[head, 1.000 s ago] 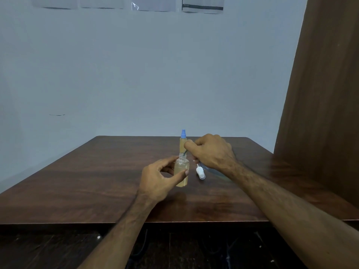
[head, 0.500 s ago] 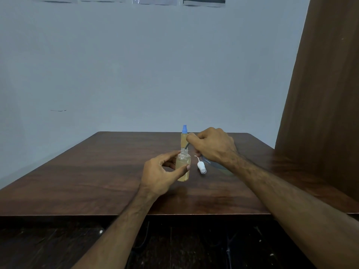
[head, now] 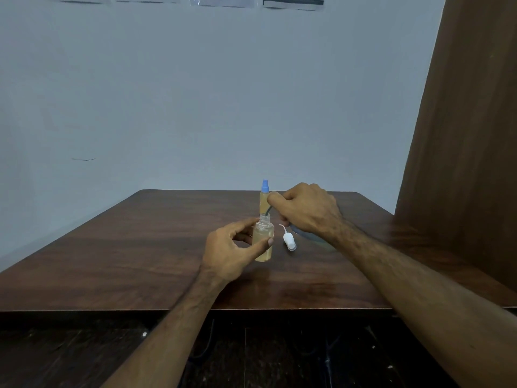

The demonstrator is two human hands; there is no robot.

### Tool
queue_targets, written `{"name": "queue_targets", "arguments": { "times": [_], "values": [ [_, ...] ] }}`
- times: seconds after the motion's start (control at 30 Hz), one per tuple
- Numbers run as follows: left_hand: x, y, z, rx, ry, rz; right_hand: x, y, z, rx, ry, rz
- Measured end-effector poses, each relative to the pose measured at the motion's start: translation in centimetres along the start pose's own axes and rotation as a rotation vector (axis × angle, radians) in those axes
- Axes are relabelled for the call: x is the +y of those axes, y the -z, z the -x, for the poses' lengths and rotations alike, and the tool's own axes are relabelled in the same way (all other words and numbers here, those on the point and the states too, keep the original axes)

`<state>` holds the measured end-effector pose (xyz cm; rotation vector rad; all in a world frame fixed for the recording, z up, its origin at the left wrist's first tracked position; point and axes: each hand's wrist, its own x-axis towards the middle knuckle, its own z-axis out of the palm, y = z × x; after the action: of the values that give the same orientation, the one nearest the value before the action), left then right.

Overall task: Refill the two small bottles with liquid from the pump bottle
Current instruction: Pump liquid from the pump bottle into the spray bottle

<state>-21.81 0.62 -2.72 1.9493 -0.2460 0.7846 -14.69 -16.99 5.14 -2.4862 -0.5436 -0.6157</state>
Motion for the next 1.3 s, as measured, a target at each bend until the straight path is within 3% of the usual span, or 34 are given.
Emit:
{"name": "queue_targets", "arguments": {
  "times": [1.3],
  "values": [
    [-0.26, 0.01, -0.09, -0.026, 0.013, 0.003, 0.01, -0.18, -0.19, 0.038, 0.033, 0.041]
  ]
}}
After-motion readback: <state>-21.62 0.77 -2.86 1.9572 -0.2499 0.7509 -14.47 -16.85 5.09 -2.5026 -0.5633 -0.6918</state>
